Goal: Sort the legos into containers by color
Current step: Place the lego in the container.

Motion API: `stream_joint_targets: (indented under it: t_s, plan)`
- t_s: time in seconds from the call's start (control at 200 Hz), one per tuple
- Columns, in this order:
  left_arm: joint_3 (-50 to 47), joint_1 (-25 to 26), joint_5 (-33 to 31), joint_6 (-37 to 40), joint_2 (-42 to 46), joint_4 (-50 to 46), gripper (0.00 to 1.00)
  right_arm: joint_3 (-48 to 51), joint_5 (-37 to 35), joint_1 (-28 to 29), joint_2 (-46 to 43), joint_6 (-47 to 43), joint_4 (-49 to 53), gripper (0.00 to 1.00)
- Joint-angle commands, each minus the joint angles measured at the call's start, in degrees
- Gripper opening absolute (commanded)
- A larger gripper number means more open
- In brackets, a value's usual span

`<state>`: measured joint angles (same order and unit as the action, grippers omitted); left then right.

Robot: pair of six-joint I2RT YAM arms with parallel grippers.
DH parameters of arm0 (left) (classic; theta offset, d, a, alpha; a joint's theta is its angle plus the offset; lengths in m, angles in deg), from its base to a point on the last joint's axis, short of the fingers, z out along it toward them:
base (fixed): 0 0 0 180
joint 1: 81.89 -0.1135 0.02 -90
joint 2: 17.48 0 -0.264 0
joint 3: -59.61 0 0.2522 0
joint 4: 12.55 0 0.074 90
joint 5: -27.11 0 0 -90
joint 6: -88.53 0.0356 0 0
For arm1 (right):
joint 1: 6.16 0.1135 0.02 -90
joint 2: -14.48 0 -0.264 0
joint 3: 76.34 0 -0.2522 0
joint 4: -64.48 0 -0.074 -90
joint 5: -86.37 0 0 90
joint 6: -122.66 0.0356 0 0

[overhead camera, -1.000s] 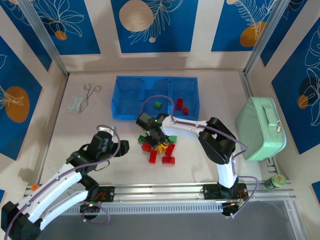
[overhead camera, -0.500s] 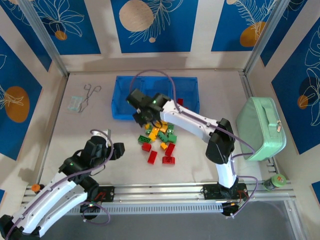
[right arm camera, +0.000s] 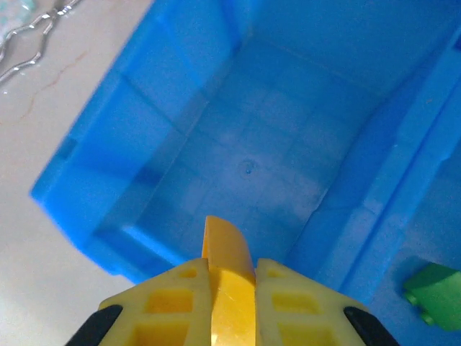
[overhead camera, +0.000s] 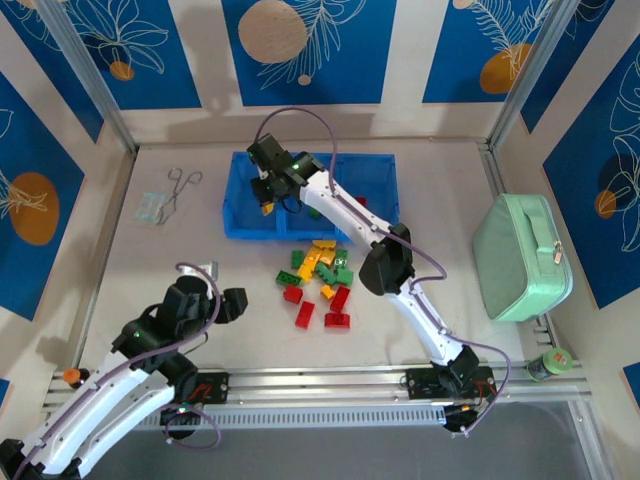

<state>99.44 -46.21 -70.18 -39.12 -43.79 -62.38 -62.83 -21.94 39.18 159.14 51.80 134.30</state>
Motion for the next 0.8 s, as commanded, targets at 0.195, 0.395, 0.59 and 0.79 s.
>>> stream_joint_targets:
  t_s: [0.195, 0.395, 0.59, 0.79]
  plan:
    - [-0.4, 0.1, 3.6, 0.0, 0.3, -0.8, 0.71, -3.1, 2.5, 0.4, 3.0, 2.5, -6.8, 0.27]
    - [1.5, 3.0, 3.5, 1.4, -4.3, -0.4, 0.73, -4.2, -2.2, 0.6, -0.6, 3.9, -5.4, 0.49]
    - [3.6, 6.5, 3.2, 2.3, -8.2, 1.6, 0.75, -1.2, -4.9, 1.6, -8.5, 3.4, -3.9, 0.5]
    - [5.6, 9.7, 4.1, 3.5, -16.6, 7.4, 0.77, 18.4, -9.2, 3.4, -23.8, 2.5, -8.7, 0.51]
